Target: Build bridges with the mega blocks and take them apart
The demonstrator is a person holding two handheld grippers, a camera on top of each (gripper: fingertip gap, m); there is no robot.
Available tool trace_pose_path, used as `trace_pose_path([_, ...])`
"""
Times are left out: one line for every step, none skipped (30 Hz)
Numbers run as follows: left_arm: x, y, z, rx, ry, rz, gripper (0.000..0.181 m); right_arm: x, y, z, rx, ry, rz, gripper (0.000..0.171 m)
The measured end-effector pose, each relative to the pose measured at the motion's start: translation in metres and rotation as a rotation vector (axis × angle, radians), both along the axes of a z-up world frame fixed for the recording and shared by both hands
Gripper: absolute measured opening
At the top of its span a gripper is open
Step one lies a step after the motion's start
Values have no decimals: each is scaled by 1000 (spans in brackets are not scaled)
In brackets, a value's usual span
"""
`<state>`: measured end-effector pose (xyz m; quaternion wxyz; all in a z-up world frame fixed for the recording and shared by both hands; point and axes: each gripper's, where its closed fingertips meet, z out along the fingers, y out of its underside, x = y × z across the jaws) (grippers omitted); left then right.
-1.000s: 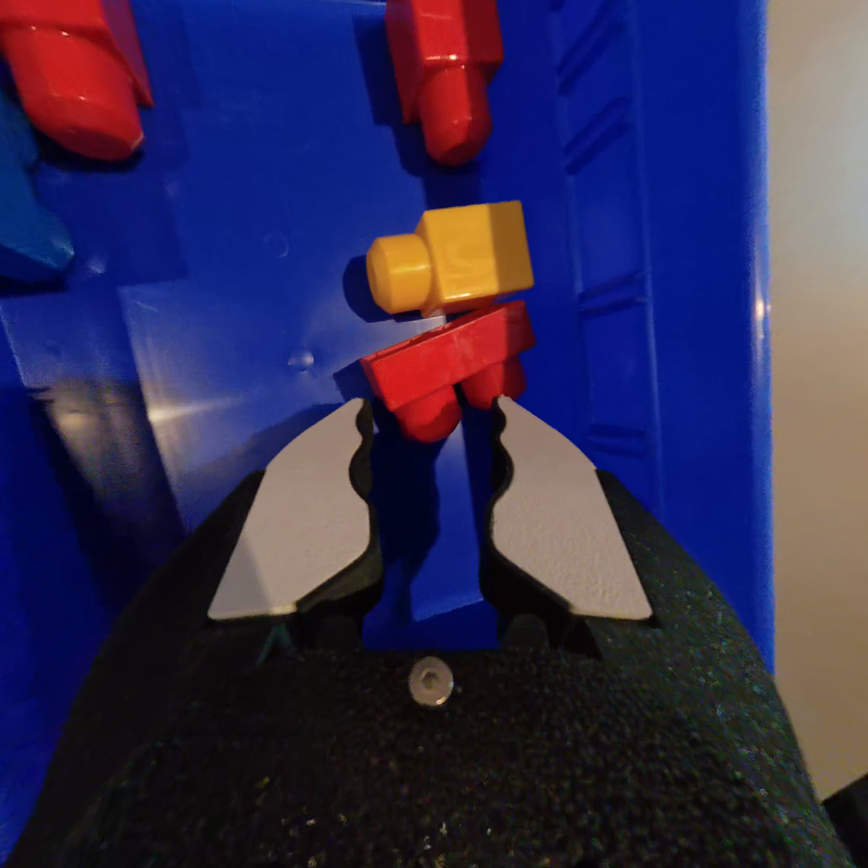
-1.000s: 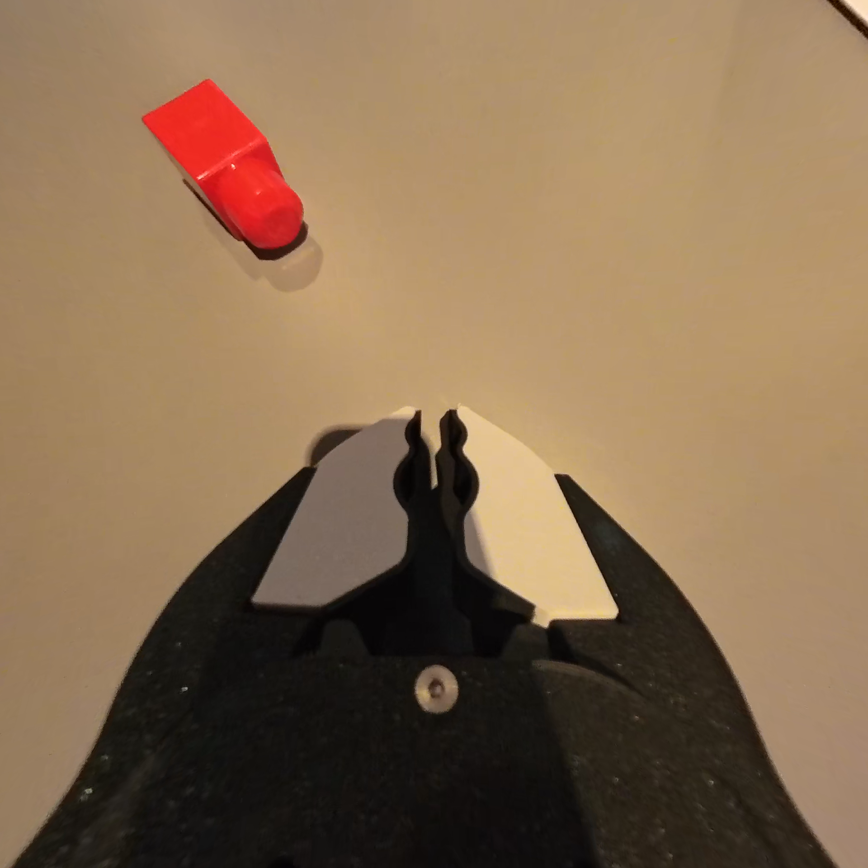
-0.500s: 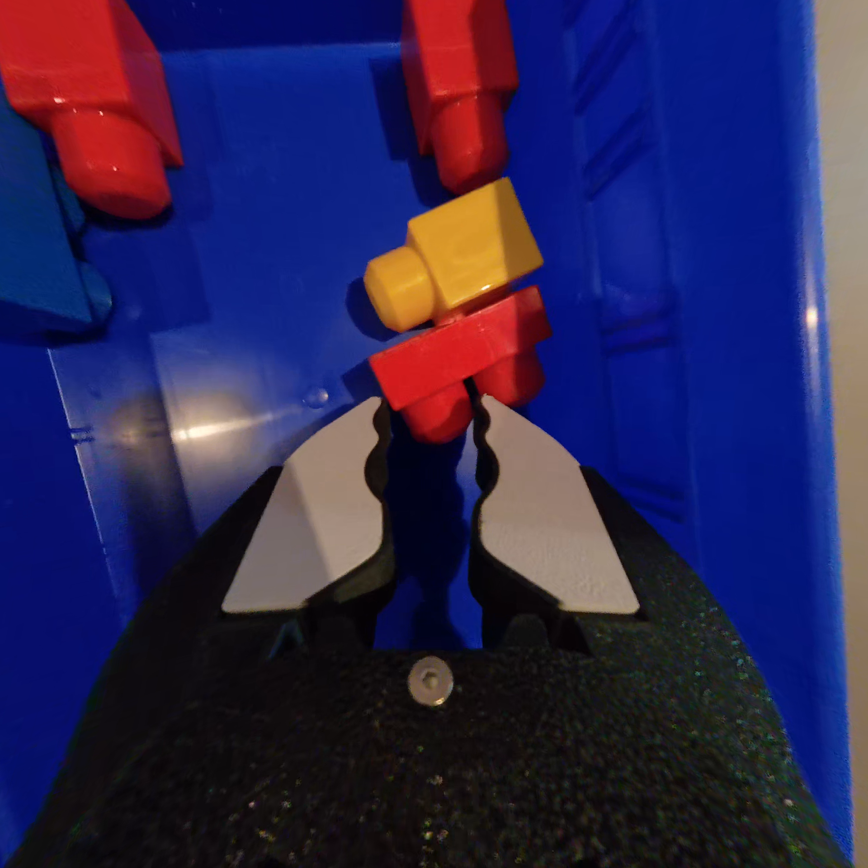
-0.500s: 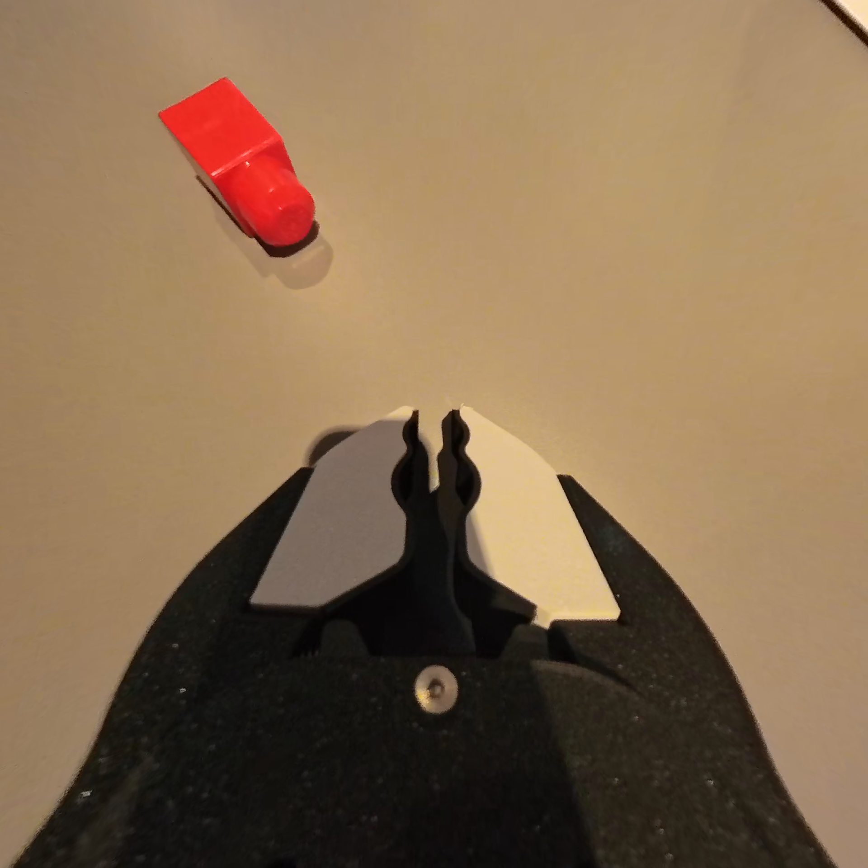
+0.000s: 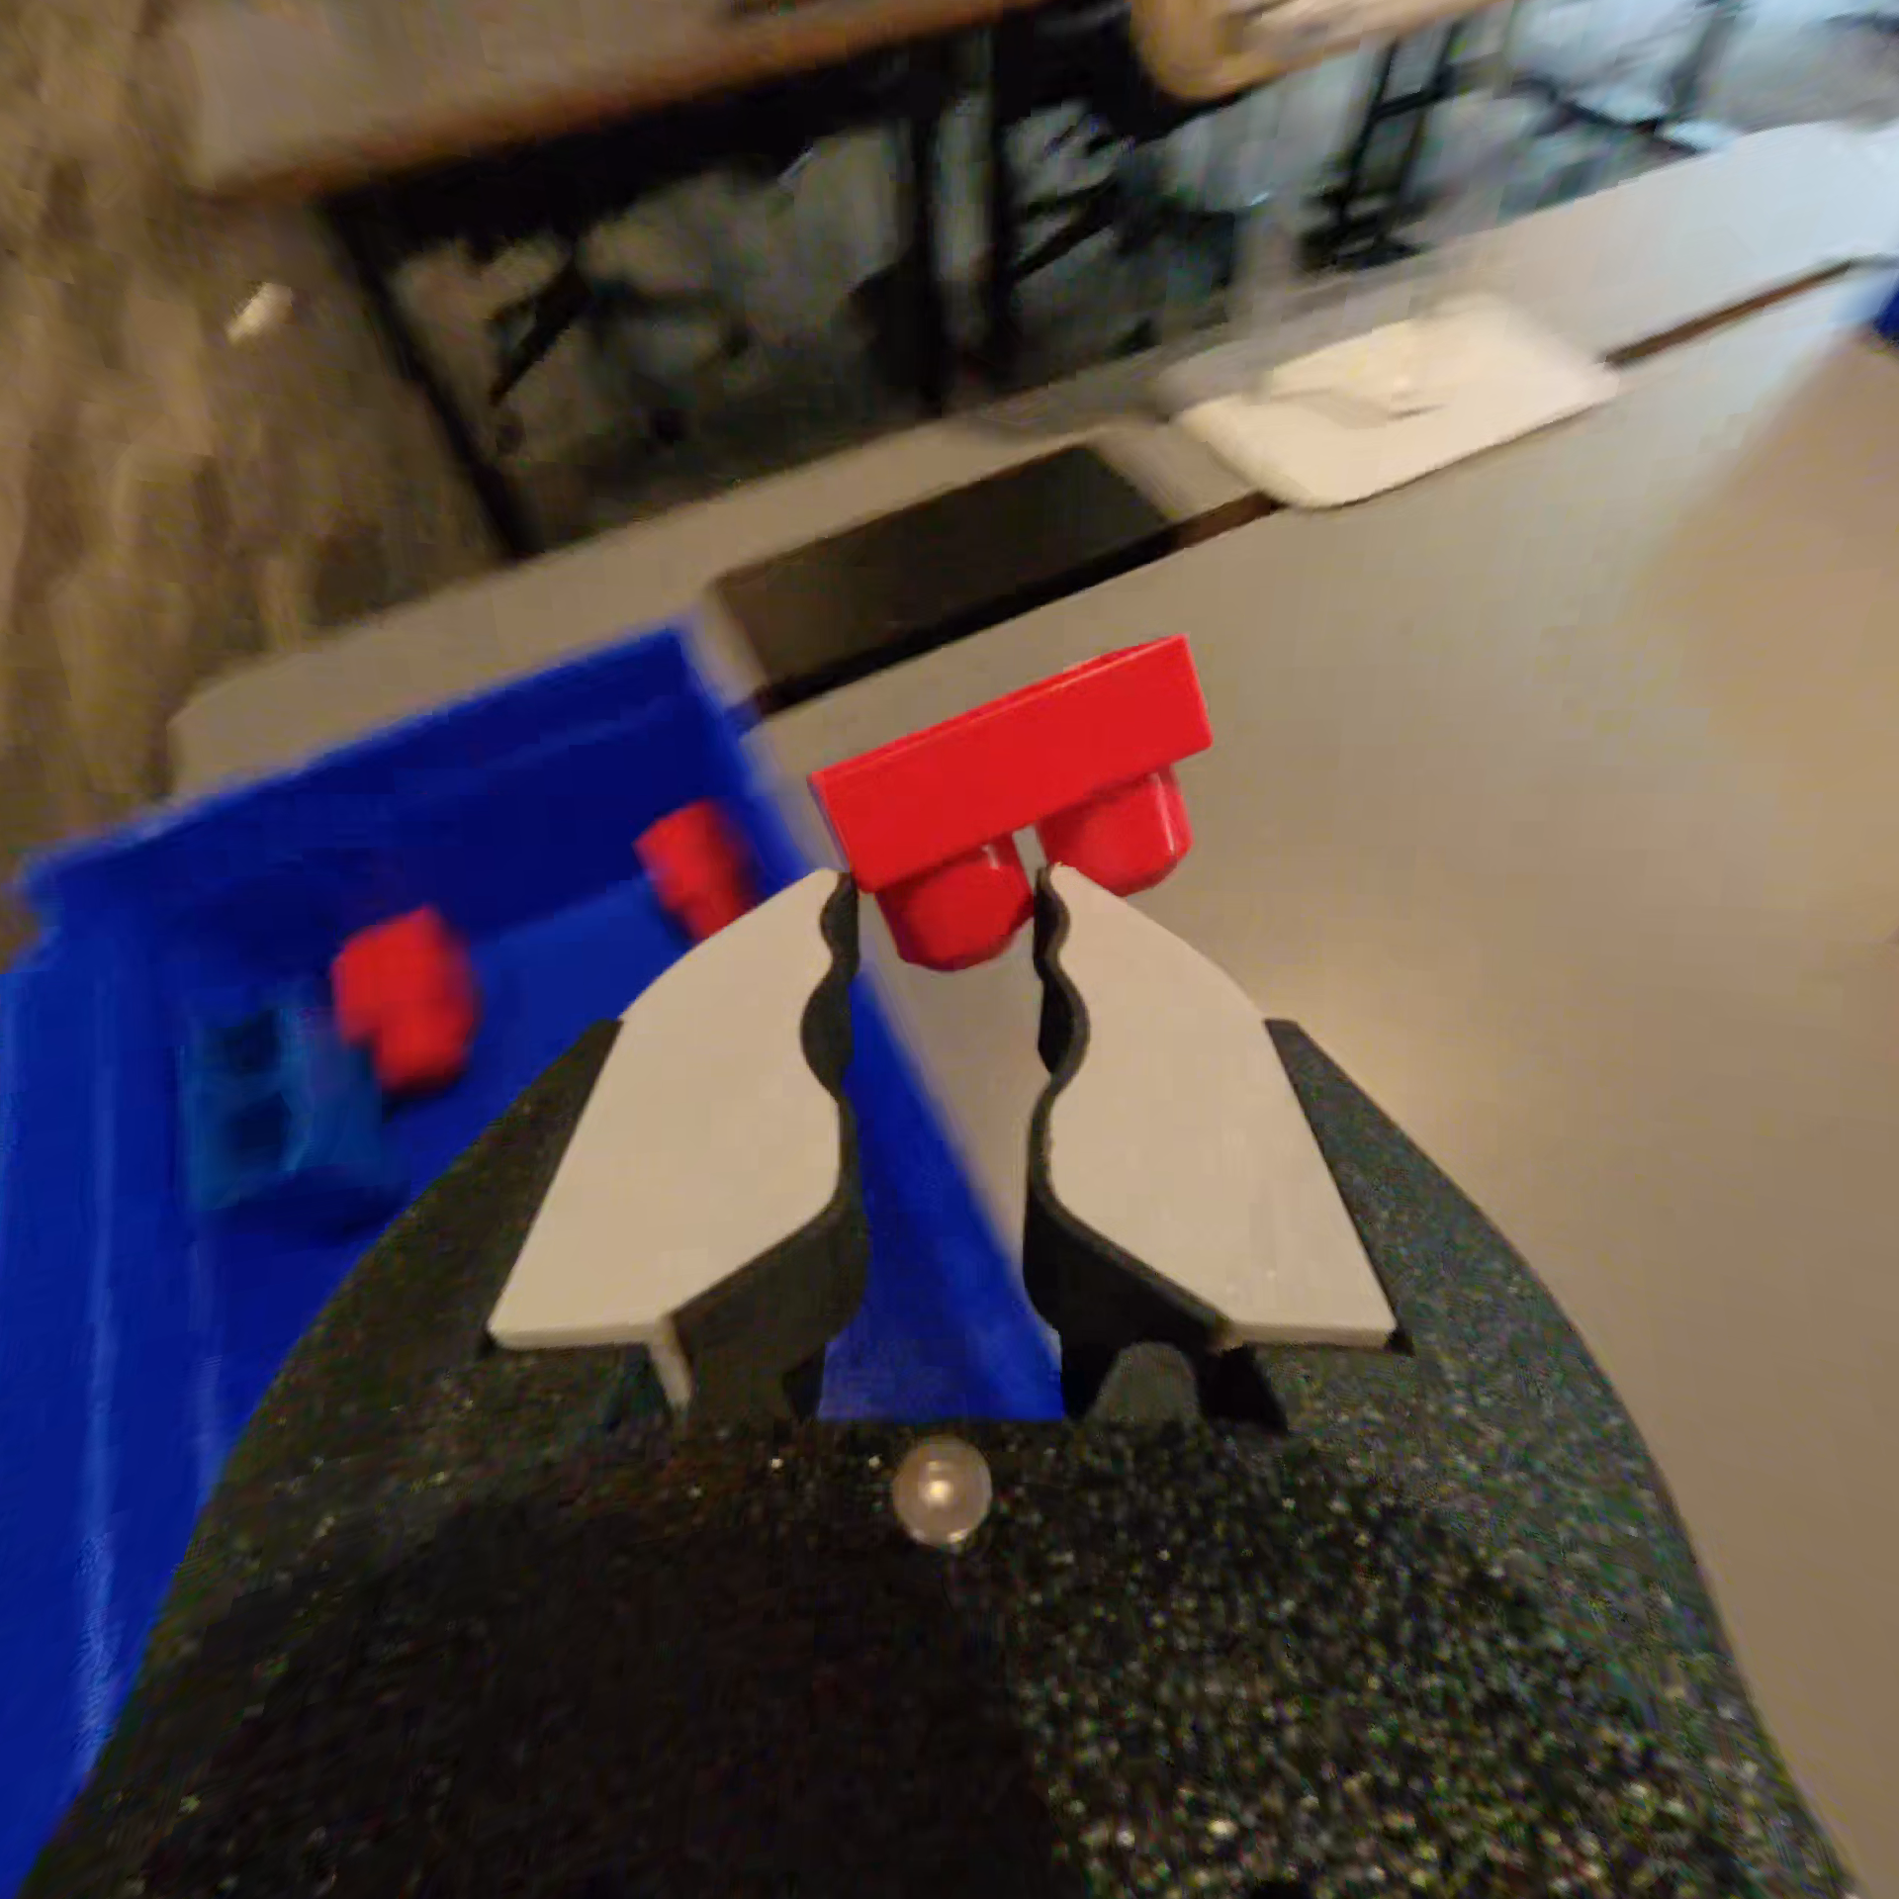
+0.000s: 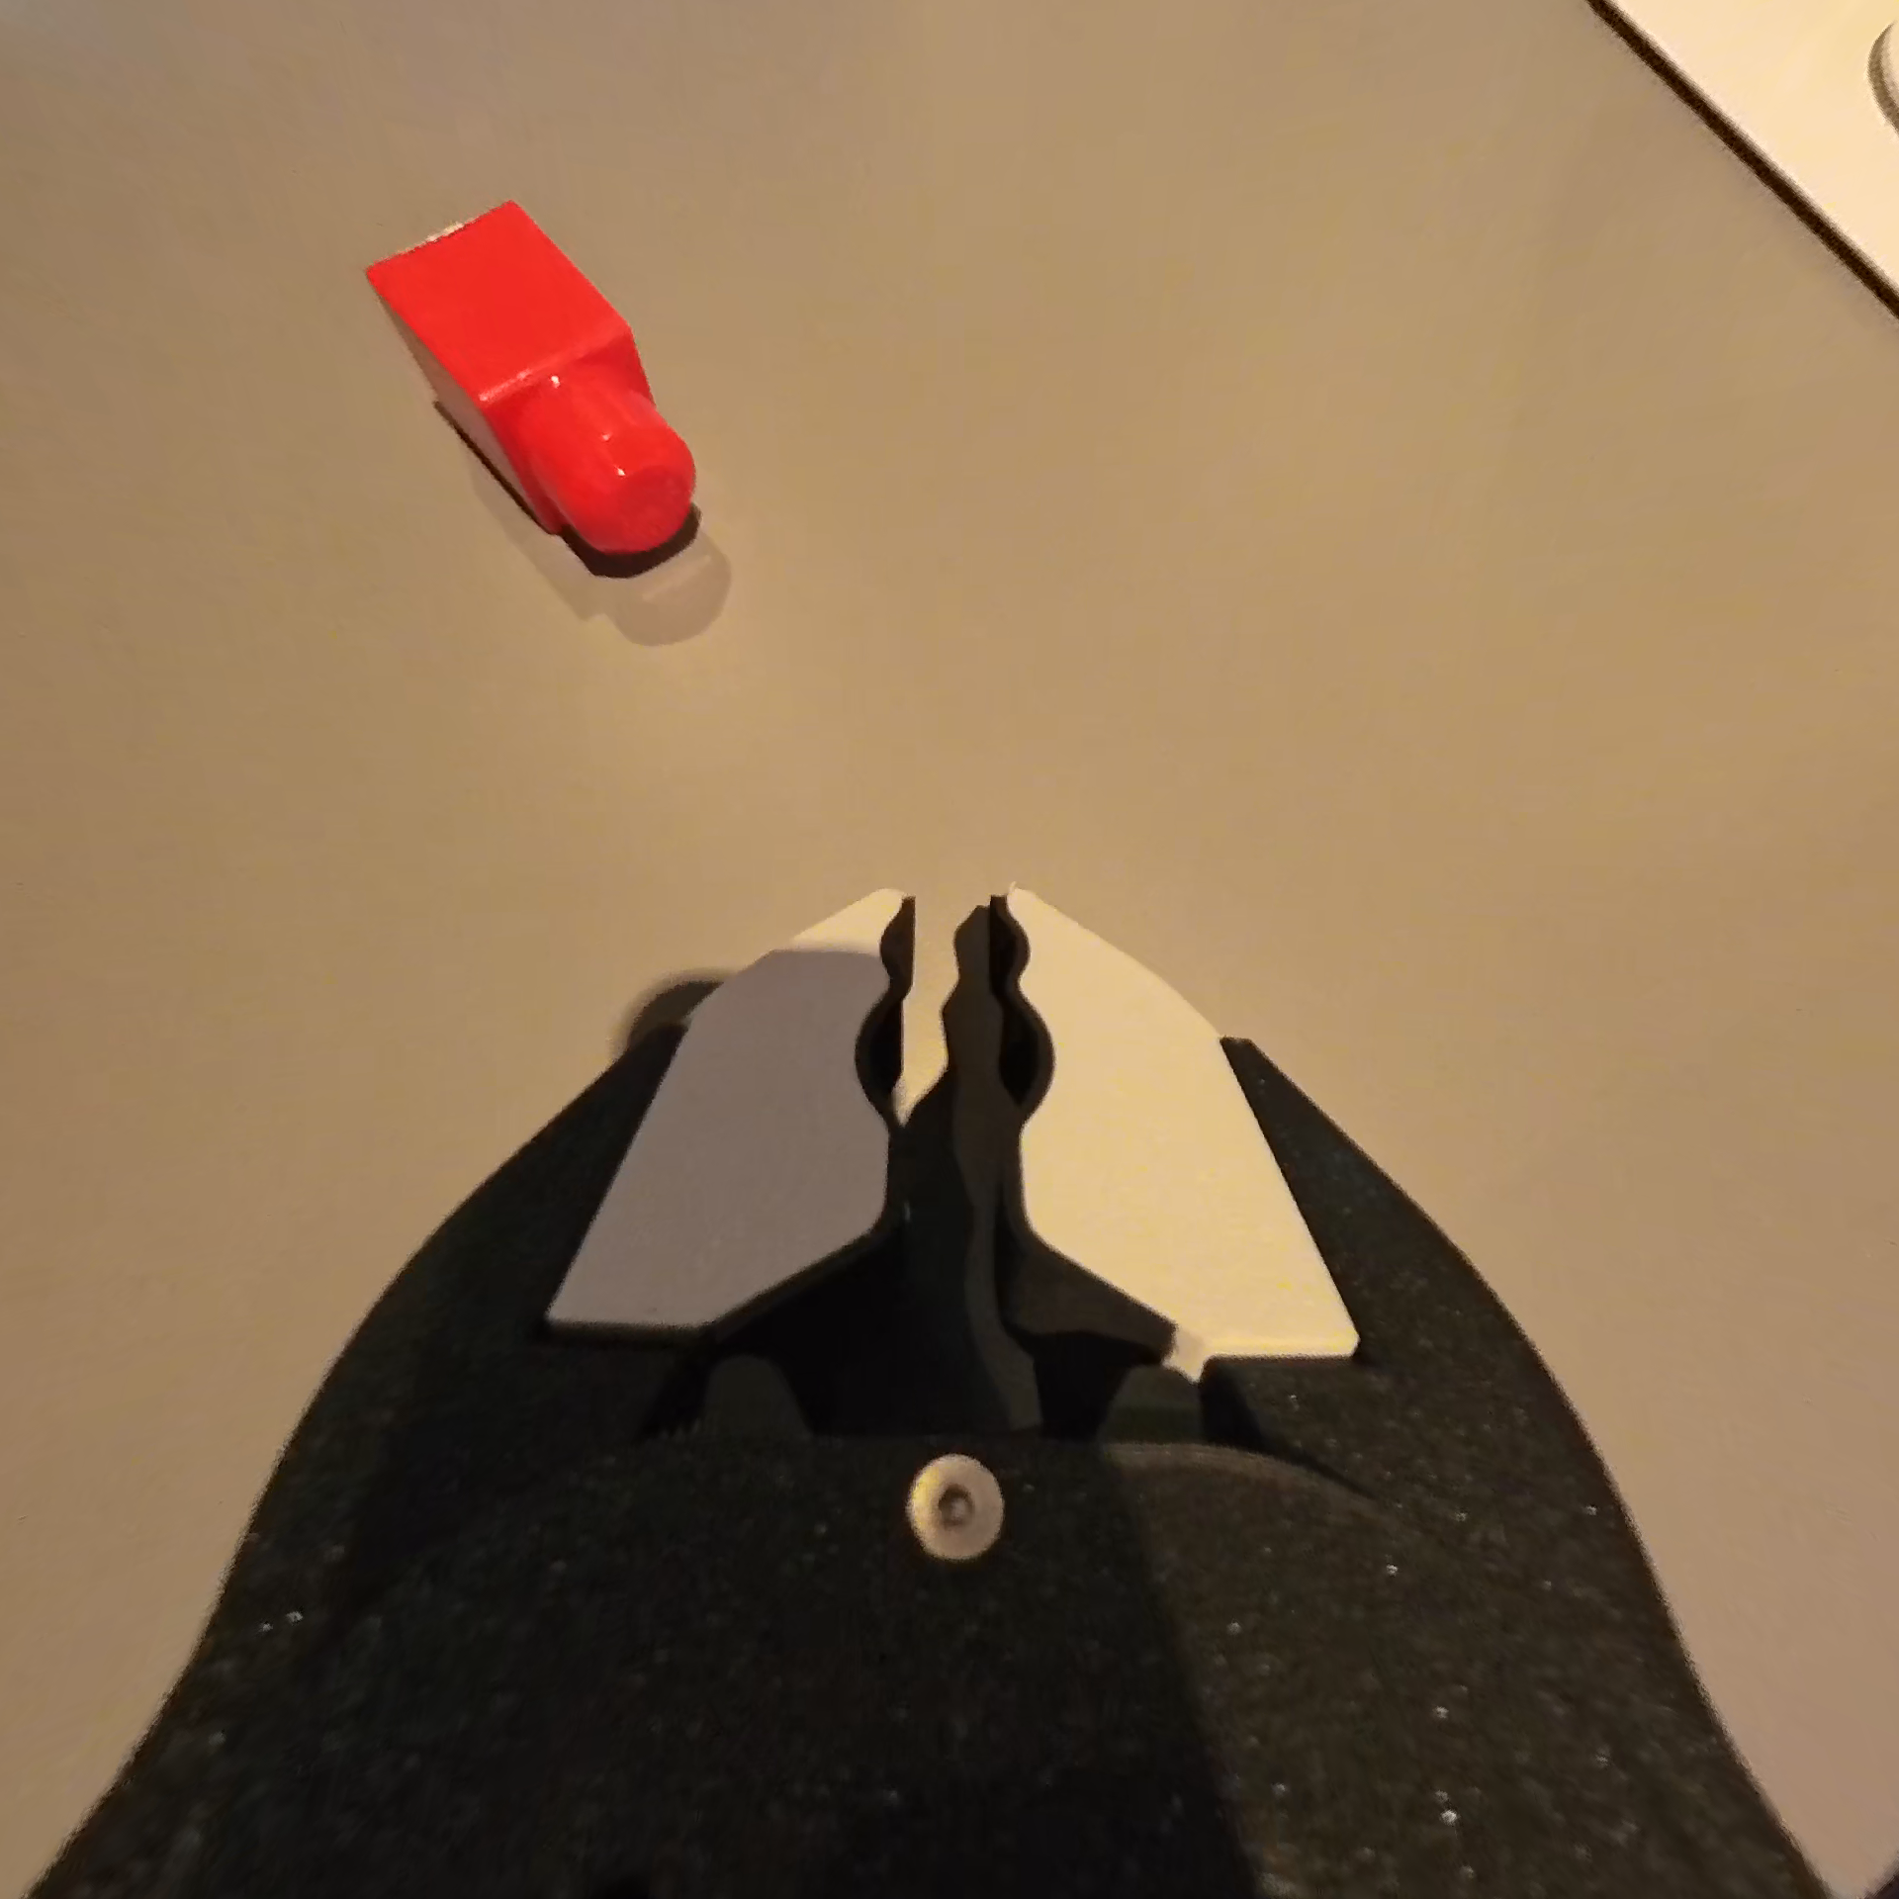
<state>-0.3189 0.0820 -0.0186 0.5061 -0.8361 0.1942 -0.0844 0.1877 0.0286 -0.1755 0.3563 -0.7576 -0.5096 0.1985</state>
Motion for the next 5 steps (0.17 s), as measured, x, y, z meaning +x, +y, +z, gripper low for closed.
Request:
trace_pose_path([37, -5, 9, 31, 11, -119, 32, 0, 0, 0, -3, -2, 0, 14])
trace_pose_path([78, -12, 10, 31, 27, -257, 32, 0, 0, -1, -2, -6, 1, 14])
trace_pose_path([119, -21, 3, 8, 56, -399, 32, 0, 0, -1, 2, -10, 3, 14])
trace_pose_path([157, -31, -10, -30, 97, -521, 32, 0, -1, -1, 8, -13, 4, 14])
trace_pose_path([191, -39, -28, -89, 143, -618, 32, 0, -1, -1, 13, -14, 4, 14])
